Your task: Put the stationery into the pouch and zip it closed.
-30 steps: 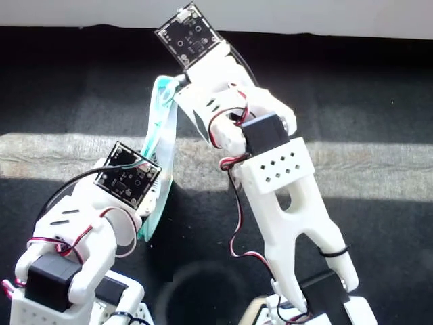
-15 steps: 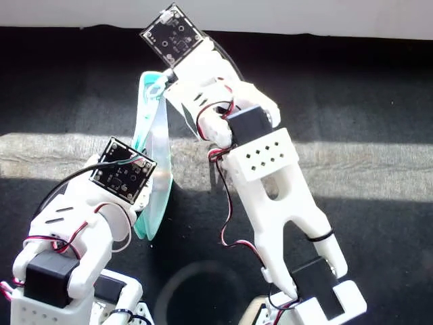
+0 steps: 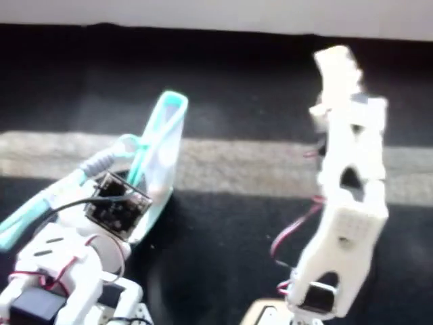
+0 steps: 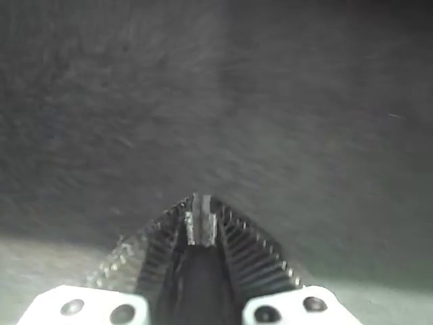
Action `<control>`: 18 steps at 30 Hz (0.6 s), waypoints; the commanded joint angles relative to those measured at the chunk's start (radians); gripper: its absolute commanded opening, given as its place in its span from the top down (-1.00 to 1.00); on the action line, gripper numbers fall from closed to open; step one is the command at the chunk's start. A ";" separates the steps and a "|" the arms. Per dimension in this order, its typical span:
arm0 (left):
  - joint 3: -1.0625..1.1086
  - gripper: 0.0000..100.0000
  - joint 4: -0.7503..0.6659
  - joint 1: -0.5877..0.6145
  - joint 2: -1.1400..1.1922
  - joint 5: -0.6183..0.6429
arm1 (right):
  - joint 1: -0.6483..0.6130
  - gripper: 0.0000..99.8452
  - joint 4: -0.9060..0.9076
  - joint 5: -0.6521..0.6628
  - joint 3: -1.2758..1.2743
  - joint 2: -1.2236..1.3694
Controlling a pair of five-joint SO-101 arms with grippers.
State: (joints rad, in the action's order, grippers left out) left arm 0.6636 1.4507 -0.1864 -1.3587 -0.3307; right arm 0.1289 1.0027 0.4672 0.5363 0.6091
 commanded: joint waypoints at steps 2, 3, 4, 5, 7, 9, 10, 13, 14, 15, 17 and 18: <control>-0.008 0.98 0.003 0.016 0.001 -0.008 | -0.005 0.99 0.160 0.025 0.137 -0.099; -0.007 0.98 0.003 0.016 0.001 -0.008 | -0.016 0.99 0.199 0.025 0.159 -0.117; -0.005 0.98 0.003 0.016 0.001 -0.008 | -0.027 0.99 0.236 0.025 0.174 -0.136; -0.004 0.98 -0.002 0.016 0.001 -0.006 | -0.038 0.99 0.272 0.025 0.188 -0.156; -0.002 0.98 -0.043 0.016 0.002 -0.006 | -0.064 0.99 0.335 0.025 0.211 -0.193; -0.002 0.98 -0.097 0.016 0.005 -0.006 | -0.079 0.99 0.377 -0.006 0.232 -0.231; -0.002 0.98 -0.121 0.016 0.005 -0.005 | -0.085 0.99 0.392 -0.040 0.245 -0.251; -0.001 0.98 -0.209 0.016 0.010 0.023 | -0.088 0.99 0.435 -0.141 0.288 -0.311; -0.001 0.98 -0.242 0.016 0.010 0.068 | -0.090 0.98 0.460 -0.167 0.305 -0.332; -0.001 0.98 -0.273 0.016 0.010 0.121 | -0.097 0.96 0.490 -0.187 0.323 -0.352; -0.001 0.98 -0.330 0.016 0.012 0.229 | -0.124 0.87 0.564 -0.226 0.364 -0.401; -0.001 0.98 -0.350 0.016 0.012 0.281 | -0.134 0.83 0.602 -0.242 0.387 -0.429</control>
State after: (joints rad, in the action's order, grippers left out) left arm 0.6728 1.1960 -0.1849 -1.3433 -0.1849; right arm 0.0338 1.5244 0.2785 0.8370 0.2946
